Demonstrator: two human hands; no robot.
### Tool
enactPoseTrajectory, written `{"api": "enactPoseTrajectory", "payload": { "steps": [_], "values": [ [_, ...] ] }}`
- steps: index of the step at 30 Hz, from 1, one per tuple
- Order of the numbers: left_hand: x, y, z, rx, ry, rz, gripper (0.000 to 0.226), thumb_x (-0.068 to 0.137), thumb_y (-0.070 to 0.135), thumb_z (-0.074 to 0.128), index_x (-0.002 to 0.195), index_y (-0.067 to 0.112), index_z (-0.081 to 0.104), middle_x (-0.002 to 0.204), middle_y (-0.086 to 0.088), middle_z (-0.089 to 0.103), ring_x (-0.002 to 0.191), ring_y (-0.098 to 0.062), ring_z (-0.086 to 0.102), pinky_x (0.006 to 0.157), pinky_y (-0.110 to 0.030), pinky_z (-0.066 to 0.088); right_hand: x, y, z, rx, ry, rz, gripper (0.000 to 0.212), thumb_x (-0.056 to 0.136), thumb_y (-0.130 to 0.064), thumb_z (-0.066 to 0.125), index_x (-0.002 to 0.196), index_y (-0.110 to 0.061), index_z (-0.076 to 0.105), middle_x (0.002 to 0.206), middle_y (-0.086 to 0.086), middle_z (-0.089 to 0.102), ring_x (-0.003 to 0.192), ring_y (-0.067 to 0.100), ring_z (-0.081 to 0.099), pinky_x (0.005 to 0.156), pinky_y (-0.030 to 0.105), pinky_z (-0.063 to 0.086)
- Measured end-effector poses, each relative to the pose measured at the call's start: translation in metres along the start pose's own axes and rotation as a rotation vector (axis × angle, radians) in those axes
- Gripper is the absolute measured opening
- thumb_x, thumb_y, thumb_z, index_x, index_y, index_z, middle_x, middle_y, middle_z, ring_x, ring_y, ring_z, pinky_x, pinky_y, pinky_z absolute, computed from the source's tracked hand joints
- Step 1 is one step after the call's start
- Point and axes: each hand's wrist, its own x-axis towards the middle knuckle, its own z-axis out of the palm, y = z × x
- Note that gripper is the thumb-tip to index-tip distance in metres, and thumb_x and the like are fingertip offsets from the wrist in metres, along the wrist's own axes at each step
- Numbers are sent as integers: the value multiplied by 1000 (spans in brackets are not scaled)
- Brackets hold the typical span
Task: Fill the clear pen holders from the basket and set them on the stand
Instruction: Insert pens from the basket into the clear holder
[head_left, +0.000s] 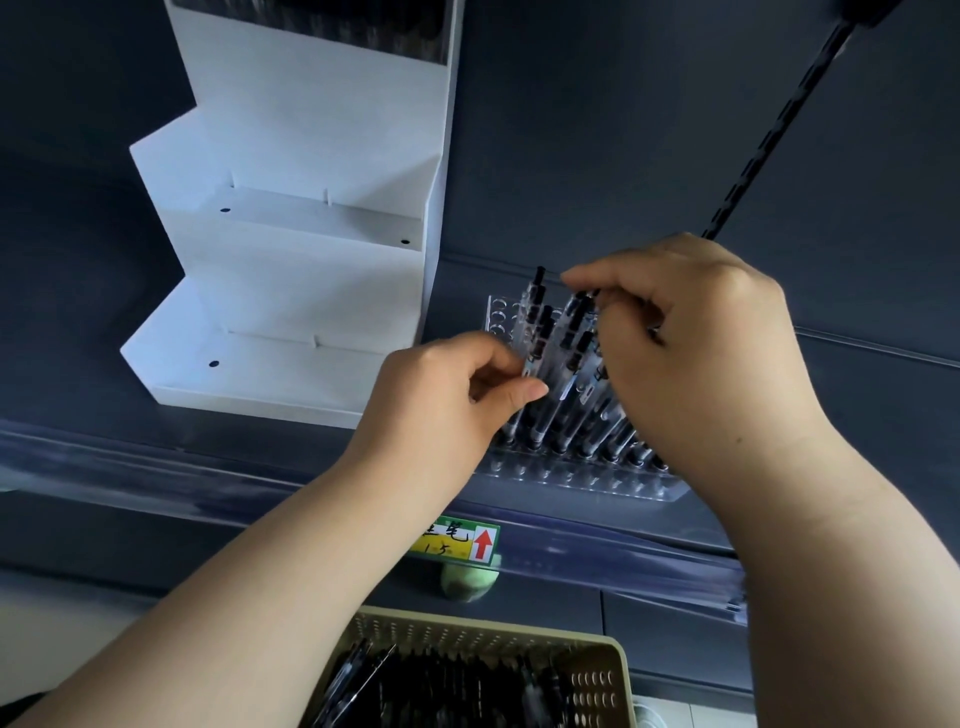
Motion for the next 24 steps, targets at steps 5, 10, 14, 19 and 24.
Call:
{"api": "enactPoseTrajectory", "payload": {
  "steps": [5,10,14,19,24],
  "values": [
    [0,0,0,50,-24,50,15,75,30,74,79,17,68,62,24,55,63,4,57,63,-9,43,0,0,-2,-7,-6,2,31,86,-3,50,101,-18,72,93,2,64,93,21,56,77,24,41],
    [-4,-3,1,64,-34,73,14,75,26,76,80,18,66,64,25,53,64,9,55,64,-3,43,-3,-1,-3,-31,-19,-7,31,86,-3,50,102,-18,72,92,3,64,92,23,55,78,24,41],
    [-3,-9,1,114,-79,19,18,75,28,76,87,20,66,72,16,61,69,2,59,65,-11,48,-6,-4,-4,-57,-15,-27,31,86,-2,49,102,-17,71,91,4,63,90,24,55,78,24,41],
    [-12,-11,-6,274,-93,97,23,82,29,69,99,15,65,87,5,61,81,-12,59,71,-21,48,-21,-13,-4,-89,2,-100,33,82,-4,47,101,-12,72,89,8,66,88,28,56,76,28,43],
    [-42,-10,-17,412,-120,175,27,86,22,64,111,12,64,104,-6,63,97,-25,58,81,-36,49,-67,-20,1,-98,-90,-165,31,79,-2,47,98,-5,72,84,12,64,82,33,56,72,38,50]
  ]
}}
